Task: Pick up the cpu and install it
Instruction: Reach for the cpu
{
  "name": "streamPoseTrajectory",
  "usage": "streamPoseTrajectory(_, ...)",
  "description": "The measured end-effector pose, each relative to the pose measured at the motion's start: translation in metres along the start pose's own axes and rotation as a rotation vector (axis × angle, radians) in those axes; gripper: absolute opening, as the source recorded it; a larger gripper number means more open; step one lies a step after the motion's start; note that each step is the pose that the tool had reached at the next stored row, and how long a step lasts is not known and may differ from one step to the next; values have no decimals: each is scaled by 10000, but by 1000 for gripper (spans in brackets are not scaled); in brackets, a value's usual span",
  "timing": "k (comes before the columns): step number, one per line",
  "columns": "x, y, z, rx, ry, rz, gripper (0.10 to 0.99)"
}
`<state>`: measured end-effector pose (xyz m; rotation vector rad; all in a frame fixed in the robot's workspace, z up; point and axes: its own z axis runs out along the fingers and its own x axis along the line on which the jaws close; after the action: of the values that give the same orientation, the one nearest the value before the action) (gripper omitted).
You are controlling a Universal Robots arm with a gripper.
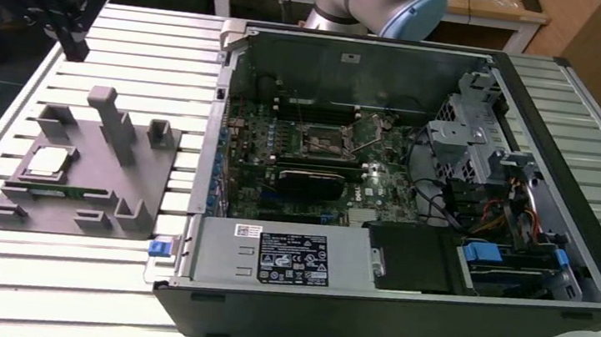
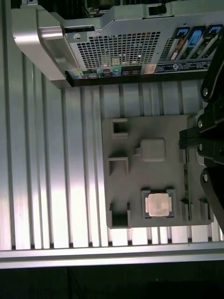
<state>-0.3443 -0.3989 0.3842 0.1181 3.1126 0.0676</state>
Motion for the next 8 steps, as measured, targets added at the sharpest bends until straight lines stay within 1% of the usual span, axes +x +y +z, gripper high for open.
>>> streamPoseTrajectory(3,35,-3,1,-1,1,-1,106)
streamPoseTrajectory(8,126,-10,2,0,1,-1,106)
